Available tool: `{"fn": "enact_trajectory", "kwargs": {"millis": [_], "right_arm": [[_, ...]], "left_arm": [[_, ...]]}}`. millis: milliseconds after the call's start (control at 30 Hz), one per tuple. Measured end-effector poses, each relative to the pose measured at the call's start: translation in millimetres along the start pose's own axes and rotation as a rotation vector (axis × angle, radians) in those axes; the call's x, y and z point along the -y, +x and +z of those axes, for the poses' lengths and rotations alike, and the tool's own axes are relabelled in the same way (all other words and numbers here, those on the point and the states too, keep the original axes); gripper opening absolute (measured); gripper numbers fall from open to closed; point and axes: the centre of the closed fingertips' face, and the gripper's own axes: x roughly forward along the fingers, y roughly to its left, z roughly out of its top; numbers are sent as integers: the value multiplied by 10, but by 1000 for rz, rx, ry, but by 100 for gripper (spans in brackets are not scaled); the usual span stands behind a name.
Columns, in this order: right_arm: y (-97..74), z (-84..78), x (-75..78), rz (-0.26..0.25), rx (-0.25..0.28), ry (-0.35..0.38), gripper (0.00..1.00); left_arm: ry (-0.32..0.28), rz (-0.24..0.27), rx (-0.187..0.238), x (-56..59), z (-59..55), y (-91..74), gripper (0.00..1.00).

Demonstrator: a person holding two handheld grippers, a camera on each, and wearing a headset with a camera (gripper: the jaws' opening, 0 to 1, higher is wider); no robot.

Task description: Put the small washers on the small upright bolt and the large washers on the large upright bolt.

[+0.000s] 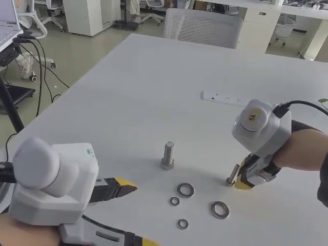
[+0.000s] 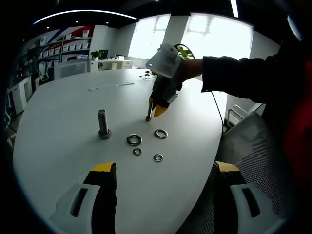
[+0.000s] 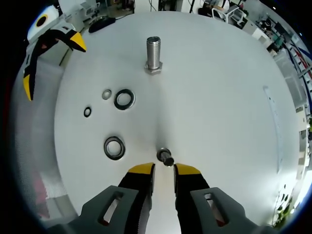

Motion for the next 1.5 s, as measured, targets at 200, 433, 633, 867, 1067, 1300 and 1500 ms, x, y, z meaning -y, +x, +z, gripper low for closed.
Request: {"fn": "enact_trajectory", "kwargs": {"millis": [200,433,633,867,1067,1300,1500], "right_arm": [[-78,-51,-28,-13,7,10,18],[-166,-138,-83,-31,9,20,19],[-228,-179,-199,-34,20,26,20],[-264,-216,-292,-33,30,28,20],[-286,-211,-417,-23,41,22,20],[-298,-147,-602,-6,61,7,20],[-315,-51,-742,6,71,-21,20]], "left_arm": [[3,2,2,-2,14,5,81],[7,0,3,4,13,11,81],[11,-2,3,11,15,12,81],[15,-2,5,16,28,11,81],[18,-4,7,25,35,10,81],[21,-4,8,36,34,6,81],[24,-5,8,43,39,6,81]]}}
